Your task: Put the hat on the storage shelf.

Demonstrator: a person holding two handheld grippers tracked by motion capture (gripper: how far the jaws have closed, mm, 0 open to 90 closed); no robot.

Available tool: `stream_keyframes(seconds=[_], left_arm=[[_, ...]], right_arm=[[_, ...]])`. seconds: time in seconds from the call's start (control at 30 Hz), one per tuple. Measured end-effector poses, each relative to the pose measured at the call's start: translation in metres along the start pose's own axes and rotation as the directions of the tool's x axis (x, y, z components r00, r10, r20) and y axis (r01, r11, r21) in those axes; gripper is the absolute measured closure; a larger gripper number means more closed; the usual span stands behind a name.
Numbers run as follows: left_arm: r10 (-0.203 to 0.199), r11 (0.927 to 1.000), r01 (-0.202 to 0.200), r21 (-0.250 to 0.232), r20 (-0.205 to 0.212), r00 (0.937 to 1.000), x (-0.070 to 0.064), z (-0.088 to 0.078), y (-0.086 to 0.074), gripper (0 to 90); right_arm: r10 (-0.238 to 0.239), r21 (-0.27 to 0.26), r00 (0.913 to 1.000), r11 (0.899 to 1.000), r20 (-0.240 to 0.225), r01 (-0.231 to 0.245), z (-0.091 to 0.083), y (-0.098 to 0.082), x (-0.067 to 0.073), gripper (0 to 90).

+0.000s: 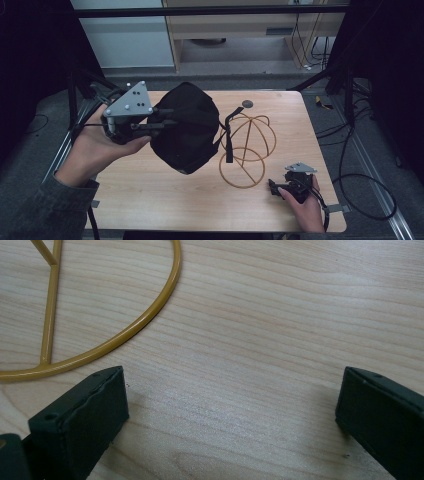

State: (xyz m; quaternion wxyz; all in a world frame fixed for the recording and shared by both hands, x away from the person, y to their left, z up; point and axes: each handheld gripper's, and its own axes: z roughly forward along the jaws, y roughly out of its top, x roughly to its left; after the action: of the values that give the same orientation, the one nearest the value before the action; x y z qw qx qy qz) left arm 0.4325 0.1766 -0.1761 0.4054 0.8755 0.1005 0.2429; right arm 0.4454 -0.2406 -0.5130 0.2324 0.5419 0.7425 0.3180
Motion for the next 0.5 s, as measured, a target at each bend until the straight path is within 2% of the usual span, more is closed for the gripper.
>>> stream_keyframes(seconds=[0.3, 0.5], left_arm=[[0.022, 0.9998, -0.022, 0.004, 0.014, 0.9997, 0.007, 0.021, 0.031, 74.1], [0.031, 0.9994, -0.031, 0.011, 0.021, 0.9993, 0.008, 0.032, 0.042, 74.1]], right_arm=[[-0.006, -0.001, 1.0, 1.0, 0.003, 0.006, 0.0, 0.0, 0.0, 0.6], [-0.004, 0.0, 1.0, 1.0, 0.001, 0.004, 0.0, 0.0, 0.0, 0.6]])
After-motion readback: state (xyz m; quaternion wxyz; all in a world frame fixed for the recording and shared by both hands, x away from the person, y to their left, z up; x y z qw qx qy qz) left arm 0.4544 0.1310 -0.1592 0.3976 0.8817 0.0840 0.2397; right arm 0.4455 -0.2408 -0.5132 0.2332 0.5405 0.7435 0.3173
